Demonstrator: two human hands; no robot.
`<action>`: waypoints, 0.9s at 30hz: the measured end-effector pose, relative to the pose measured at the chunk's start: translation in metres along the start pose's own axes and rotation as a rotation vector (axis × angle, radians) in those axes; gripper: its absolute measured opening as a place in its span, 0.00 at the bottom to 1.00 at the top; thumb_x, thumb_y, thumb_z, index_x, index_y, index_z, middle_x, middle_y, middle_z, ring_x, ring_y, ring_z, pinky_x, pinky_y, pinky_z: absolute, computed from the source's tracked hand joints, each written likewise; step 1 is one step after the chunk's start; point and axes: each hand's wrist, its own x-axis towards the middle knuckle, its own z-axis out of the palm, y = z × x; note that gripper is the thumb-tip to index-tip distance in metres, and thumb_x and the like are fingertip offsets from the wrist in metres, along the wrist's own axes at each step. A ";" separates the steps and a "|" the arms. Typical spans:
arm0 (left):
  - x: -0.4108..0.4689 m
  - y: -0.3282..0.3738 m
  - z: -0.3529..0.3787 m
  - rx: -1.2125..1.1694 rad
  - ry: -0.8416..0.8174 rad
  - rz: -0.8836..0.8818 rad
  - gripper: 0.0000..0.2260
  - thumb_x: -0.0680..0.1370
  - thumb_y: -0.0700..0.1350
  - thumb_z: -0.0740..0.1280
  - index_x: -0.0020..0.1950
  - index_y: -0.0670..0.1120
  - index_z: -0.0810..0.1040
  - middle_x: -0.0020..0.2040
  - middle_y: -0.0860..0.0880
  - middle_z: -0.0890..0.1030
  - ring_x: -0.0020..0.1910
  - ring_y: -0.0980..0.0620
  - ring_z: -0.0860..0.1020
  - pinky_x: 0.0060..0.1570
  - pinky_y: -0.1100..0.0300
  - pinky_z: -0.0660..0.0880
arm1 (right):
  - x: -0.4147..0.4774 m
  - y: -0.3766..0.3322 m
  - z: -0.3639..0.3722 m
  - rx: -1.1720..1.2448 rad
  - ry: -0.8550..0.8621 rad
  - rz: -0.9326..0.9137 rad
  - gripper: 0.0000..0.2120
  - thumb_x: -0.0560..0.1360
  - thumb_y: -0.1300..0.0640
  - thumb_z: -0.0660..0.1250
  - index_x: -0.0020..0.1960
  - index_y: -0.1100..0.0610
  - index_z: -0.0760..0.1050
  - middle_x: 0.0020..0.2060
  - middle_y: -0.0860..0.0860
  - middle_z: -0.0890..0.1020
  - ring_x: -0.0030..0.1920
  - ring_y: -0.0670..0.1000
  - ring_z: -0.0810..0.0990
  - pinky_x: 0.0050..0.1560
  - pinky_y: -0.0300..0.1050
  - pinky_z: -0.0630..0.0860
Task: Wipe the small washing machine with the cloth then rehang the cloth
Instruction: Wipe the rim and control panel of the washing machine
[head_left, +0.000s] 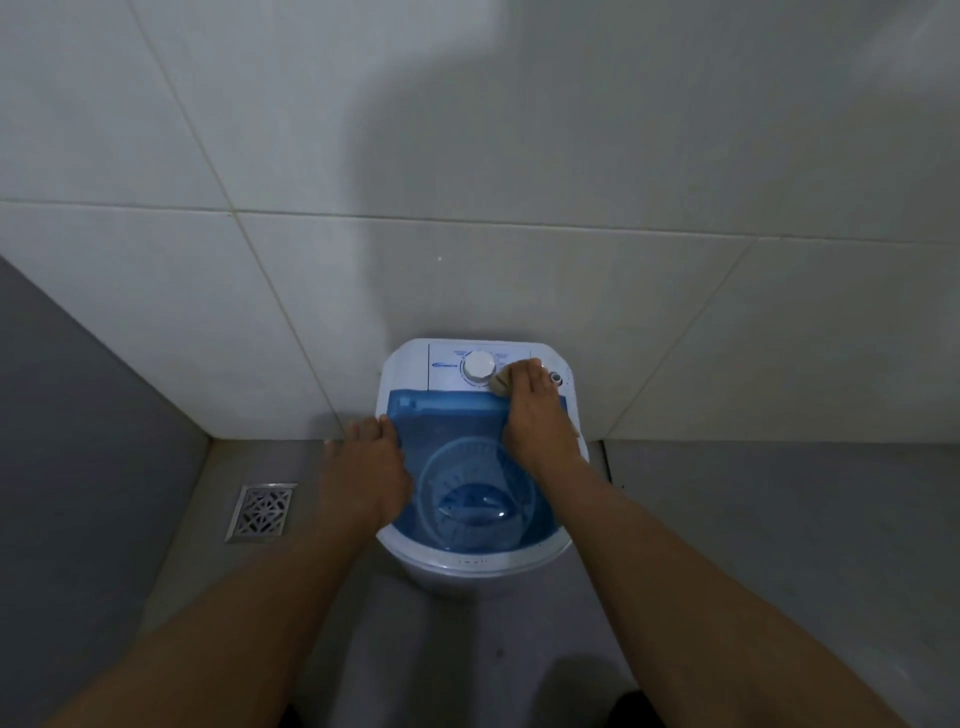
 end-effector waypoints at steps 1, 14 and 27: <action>-0.001 0.003 -0.004 0.010 -0.006 0.008 0.27 0.77 0.50 0.58 0.74 0.40 0.60 0.69 0.40 0.68 0.65 0.40 0.69 0.62 0.40 0.70 | 0.001 0.001 -0.003 -0.007 -0.018 -0.008 0.36 0.66 0.73 0.67 0.72 0.66 0.60 0.73 0.64 0.61 0.76 0.60 0.55 0.73 0.54 0.62; -0.001 0.009 -0.011 -0.057 -0.008 0.128 0.29 0.79 0.46 0.60 0.77 0.39 0.54 0.76 0.40 0.61 0.66 0.42 0.69 0.63 0.45 0.71 | -0.042 -0.008 -0.003 -0.058 -0.054 -0.044 0.39 0.73 0.68 0.65 0.78 0.61 0.48 0.78 0.57 0.52 0.77 0.56 0.52 0.75 0.48 0.51; 0.000 0.011 -0.010 -0.049 0.017 0.135 0.29 0.80 0.46 0.61 0.77 0.39 0.54 0.76 0.40 0.62 0.70 0.43 0.67 0.68 0.48 0.67 | -0.003 -0.007 -0.004 -0.104 0.015 0.055 0.39 0.69 0.73 0.65 0.76 0.65 0.52 0.76 0.63 0.56 0.76 0.60 0.54 0.76 0.54 0.52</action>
